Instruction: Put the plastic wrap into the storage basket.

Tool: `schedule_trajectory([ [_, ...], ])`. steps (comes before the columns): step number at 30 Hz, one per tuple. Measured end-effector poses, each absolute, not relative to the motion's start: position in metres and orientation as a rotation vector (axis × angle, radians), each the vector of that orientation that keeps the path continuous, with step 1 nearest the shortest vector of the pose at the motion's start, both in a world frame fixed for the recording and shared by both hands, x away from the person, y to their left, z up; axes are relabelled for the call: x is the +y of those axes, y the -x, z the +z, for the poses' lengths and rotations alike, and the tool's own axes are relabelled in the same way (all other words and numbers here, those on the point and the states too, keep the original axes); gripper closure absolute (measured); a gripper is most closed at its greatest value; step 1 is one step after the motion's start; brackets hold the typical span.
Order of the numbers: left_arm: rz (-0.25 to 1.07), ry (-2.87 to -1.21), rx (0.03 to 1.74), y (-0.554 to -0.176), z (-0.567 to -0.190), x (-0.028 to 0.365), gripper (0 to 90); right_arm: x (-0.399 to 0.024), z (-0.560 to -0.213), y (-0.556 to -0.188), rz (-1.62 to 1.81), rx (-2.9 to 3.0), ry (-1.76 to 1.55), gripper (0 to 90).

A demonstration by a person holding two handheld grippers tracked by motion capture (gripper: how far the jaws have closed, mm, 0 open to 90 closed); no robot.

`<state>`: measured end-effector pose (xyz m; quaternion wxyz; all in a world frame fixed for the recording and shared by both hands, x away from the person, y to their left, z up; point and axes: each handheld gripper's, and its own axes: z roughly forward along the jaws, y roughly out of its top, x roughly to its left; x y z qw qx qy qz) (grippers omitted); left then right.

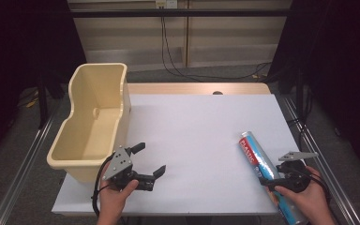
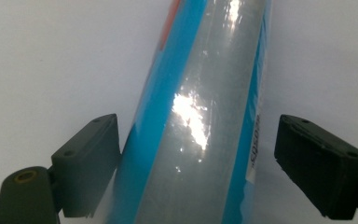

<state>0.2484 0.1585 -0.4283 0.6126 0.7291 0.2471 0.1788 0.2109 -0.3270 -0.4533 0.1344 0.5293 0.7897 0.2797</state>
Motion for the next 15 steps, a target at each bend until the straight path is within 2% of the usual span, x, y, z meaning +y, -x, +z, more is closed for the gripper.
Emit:
schedule_trajectory([
  [7, 0.409, -1.684, 0.572, -0.248, -0.429, 0.157, 0.1, -0.323, -0.455, -0.217, 0.775, 2.351, -1.552, 15.2],
  [10, 0.413, -1.685, 0.570, -0.249, -0.429, 0.157, 0.1, -0.319, -0.456, -0.219, 0.761, 2.379, -1.550, 18.9],
  [11, 0.413, -1.684, 0.570, -0.249, -0.429, 0.158, 0.1, -0.318, -0.454, -0.221, 0.735, 2.372, -1.569, 22.6],
  [15, 0.416, -1.684, 0.570, -0.248, -0.428, 0.159, 0.1, -0.321, -0.453, -0.223, 0.744, 2.367, -1.613, 26.0],
])
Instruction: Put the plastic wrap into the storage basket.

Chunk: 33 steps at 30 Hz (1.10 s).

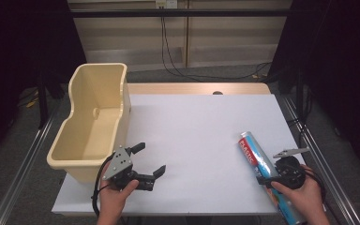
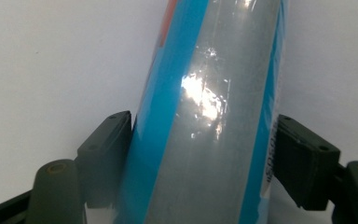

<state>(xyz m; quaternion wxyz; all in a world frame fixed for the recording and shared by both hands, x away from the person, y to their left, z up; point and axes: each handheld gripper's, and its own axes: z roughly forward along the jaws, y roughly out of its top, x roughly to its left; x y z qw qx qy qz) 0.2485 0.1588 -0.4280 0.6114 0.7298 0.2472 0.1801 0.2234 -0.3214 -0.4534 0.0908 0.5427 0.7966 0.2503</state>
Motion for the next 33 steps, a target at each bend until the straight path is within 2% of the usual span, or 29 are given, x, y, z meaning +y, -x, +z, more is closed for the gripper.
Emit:
schedule_trajectory([
  [9, 0.417, -1.674, 0.577, -0.249, -0.427, 0.159, 0.1, -0.310, -0.438, -0.224, 0.808, 2.364, -1.522, 32.0],
  [15, 0.420, -1.672, 0.572, -0.249, -0.426, 0.159, 0.1, -0.288, -0.437, -0.244, 0.793, 2.474, -1.382, 32.1],
  [23, 0.414, -1.665, 0.583, -0.250, -0.427, 0.162, 0.1, -0.232, -0.432, -0.270, 0.807, 2.680, -0.946, 32.1],
  [33, 0.413, -1.681, 0.576, -0.252, -0.428, 0.162, 0.1, -0.199, -0.432, -0.293, 0.770, 2.781, -0.516, 32.0],
])
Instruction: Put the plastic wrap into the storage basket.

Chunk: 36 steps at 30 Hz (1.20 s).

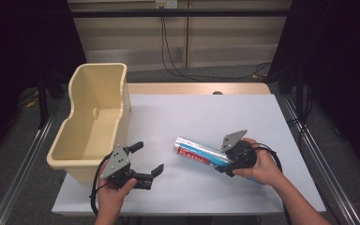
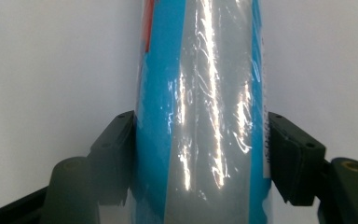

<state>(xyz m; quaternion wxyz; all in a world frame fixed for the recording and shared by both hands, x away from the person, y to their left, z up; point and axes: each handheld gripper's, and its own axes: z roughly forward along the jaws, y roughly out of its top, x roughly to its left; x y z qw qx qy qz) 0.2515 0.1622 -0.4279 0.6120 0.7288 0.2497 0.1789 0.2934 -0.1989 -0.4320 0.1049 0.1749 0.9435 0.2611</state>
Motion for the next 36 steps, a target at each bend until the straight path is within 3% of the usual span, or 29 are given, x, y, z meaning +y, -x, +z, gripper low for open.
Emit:
schedule_trajectory([
  [9, 0.413, -1.682, 0.577, -0.252, -0.428, 0.161, 0.1, -0.184, -0.445, -0.293, 0.686, 2.878, -0.239, 31.0],
  [14, 0.413, -1.697, 0.568, -0.252, -0.427, 0.160, 0.2, -0.188, -0.435, -0.294, 0.845, 2.819, -0.220, 27.7],
  [19, 0.406, -1.701, 0.563, -0.253, -0.429, 0.157, 0.2, -0.204, -0.423, -0.294, 0.950, 2.750, -0.382, 13.0],
  [24, 0.405, -1.700, 0.560, -0.251, -0.429, 0.156, 0.2, -0.222, -0.423, -0.289, 1.229, 2.626, -0.561, 9.7],
  [28, 0.396, -1.705, 0.556, -0.252, -0.430, 0.154, 0.2, -0.251, -0.424, -0.281, 1.393, 2.423, -0.742, 1.8],
  [36, 0.386, -1.705, 0.548, -0.253, -0.432, 0.147, 0.2, -0.290, -0.427, -0.258, 1.592, 2.109, -0.908, 0.0],
])
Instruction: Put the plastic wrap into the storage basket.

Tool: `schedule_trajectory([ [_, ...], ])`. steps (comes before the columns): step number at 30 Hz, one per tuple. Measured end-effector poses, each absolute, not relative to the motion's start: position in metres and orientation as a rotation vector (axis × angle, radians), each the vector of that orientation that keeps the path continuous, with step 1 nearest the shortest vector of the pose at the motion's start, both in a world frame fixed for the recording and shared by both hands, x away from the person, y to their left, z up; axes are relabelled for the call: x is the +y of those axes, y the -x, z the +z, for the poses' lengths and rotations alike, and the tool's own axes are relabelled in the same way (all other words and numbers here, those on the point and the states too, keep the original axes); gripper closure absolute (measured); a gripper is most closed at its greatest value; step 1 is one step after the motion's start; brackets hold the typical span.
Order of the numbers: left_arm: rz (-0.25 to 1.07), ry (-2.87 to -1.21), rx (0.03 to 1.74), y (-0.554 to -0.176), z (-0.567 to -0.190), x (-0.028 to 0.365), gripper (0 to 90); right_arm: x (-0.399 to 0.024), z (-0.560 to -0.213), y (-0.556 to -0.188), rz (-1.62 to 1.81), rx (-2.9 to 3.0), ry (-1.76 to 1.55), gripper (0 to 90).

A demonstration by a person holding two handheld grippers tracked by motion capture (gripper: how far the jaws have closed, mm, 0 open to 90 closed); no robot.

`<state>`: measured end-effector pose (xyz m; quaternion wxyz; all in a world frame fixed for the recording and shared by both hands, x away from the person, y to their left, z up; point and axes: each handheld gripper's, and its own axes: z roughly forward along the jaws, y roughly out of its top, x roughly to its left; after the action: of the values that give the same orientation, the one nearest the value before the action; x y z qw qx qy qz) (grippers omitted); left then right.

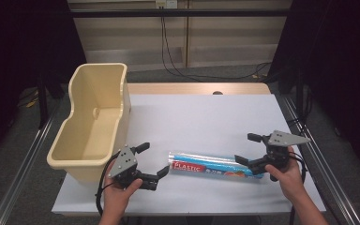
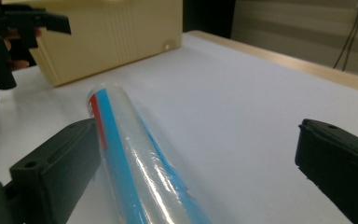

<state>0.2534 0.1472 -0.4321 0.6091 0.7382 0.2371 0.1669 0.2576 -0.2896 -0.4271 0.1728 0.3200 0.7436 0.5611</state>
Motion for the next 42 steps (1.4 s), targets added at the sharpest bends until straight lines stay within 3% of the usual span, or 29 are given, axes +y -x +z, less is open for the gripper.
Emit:
schedule_trajectory([
  [13, 0.353, -1.715, 0.519, -0.260, -0.435, 0.132, 0.1, -0.327, -0.434, -0.213, 1.542, 1.847, -0.995, 0.0],
  [30, 0.287, -1.788, 0.435, -0.272, -0.436, 0.108, 0.0, -0.327, -0.451, -0.209, 1.518, 1.819, -1.012, 0.0],
  [42, 0.118, -1.976, 0.467, -0.301, -0.435, 0.076, 0.1, -0.334, -0.451, -0.207, 1.516, 1.828, -1.007, 0.0],
])
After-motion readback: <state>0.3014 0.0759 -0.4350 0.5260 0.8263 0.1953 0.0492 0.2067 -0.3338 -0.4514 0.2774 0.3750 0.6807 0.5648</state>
